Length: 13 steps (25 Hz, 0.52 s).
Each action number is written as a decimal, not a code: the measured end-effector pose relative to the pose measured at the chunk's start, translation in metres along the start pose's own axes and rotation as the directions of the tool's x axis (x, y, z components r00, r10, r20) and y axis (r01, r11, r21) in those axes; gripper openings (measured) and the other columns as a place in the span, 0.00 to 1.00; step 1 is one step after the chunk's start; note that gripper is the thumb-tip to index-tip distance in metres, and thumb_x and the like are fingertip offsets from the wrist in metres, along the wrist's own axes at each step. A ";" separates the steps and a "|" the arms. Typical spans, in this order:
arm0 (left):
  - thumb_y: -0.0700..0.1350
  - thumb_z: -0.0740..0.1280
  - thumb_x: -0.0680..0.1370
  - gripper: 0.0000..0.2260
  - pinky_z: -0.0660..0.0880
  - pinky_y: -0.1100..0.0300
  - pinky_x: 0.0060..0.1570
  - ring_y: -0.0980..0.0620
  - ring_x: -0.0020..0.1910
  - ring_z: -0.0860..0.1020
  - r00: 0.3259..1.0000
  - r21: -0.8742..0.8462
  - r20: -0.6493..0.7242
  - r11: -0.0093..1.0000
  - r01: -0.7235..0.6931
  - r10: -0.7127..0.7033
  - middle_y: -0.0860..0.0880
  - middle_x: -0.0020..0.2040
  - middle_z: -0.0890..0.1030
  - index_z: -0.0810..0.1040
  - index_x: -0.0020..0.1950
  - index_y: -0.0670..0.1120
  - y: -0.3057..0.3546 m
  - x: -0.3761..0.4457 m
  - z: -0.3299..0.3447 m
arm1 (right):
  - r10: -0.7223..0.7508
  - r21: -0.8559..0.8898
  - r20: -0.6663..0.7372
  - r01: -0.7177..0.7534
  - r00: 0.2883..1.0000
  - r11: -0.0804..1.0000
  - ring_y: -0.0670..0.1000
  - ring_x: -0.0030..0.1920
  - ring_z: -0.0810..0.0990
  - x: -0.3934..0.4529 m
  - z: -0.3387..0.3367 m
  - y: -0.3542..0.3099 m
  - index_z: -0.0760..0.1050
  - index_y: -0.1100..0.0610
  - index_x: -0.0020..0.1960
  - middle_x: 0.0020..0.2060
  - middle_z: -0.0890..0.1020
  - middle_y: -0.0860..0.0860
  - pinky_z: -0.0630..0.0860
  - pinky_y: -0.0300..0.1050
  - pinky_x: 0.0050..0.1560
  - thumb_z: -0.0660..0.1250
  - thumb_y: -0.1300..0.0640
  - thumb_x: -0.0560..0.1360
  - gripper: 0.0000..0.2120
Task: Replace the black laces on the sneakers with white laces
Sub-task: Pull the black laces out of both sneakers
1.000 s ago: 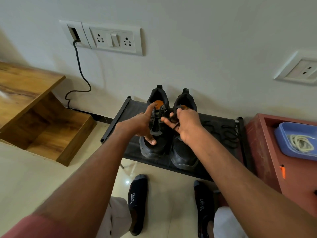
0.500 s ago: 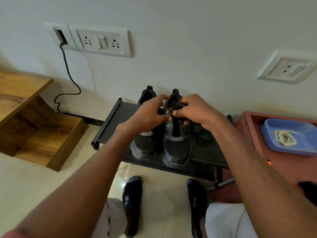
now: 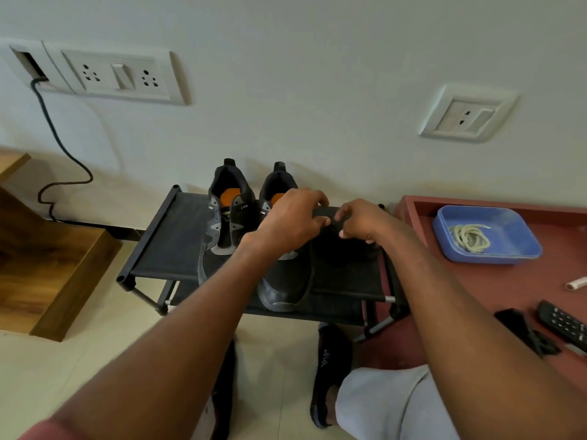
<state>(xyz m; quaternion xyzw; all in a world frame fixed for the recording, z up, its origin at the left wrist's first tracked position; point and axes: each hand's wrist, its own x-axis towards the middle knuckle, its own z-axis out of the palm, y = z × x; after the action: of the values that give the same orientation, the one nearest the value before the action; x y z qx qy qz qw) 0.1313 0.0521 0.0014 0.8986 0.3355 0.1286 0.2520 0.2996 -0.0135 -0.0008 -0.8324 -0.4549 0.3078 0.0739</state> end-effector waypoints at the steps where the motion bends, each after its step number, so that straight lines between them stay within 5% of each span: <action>1: 0.48 0.73 0.79 0.15 0.77 0.53 0.53 0.46 0.56 0.80 1.000 0.010 0.007 1.000 0.008 -0.008 0.46 0.58 0.83 0.81 0.65 0.46 0.004 0.005 0.005 | 0.000 0.016 -0.084 0.001 0.996 1.000 0.54 0.54 0.81 0.003 0.000 0.006 0.81 0.54 0.62 0.60 0.82 0.55 0.80 0.52 0.58 0.69 0.64 0.79 0.13; 3: 0.48 0.72 0.80 0.14 0.79 0.51 0.53 0.45 0.55 0.81 0.999 0.015 0.039 0.999 0.031 -0.032 0.46 0.56 0.84 0.81 0.64 0.46 0.011 0.012 0.014 | 0.026 0.022 -0.149 -0.023 0.988 0.999 0.58 0.58 0.82 0.013 0.003 0.020 0.80 0.55 0.64 0.61 0.81 0.57 0.80 0.54 0.61 0.67 0.65 0.79 0.16; 7: 0.43 0.71 0.79 0.08 0.82 0.45 0.53 0.44 0.51 0.82 0.992 0.045 0.102 0.997 0.065 -0.069 0.46 0.53 0.85 0.84 0.57 0.48 0.020 0.021 0.030 | 0.066 -0.096 -0.019 -0.068 0.998 0.993 0.65 0.70 0.73 0.030 0.028 0.035 0.70 0.51 0.76 0.74 0.69 0.60 0.76 0.62 0.68 0.66 0.60 0.76 0.29; 9: 0.42 0.69 0.79 0.08 0.82 0.46 0.53 0.44 0.51 0.83 0.992 0.060 0.096 0.995 0.082 -0.088 0.46 0.53 0.85 0.84 0.57 0.48 0.022 0.025 0.033 | 0.047 -0.073 -0.036 -0.050 0.998 0.996 0.65 0.68 0.74 0.037 0.039 0.039 0.76 0.54 0.69 0.71 0.70 0.60 0.76 0.61 0.68 0.65 0.59 0.76 0.21; 13: 0.38 0.67 0.80 0.11 0.81 0.50 0.51 0.45 0.53 0.83 0.991 0.061 0.046 0.990 0.125 -0.128 0.46 0.54 0.86 0.84 0.59 0.46 0.015 0.031 0.032 | 0.043 0.276 -0.127 -0.006 0.991 0.961 0.57 0.54 0.84 0.032 0.032 0.033 0.84 0.54 0.50 0.54 0.85 0.55 0.83 0.55 0.57 0.67 0.65 0.77 0.09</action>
<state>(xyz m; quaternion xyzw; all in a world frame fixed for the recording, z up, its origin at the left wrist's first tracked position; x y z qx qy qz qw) 0.1748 0.0513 -0.0157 0.8854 0.3888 0.0800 0.2419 0.3178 -0.0119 -0.0540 -0.8381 -0.3914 0.3132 0.2151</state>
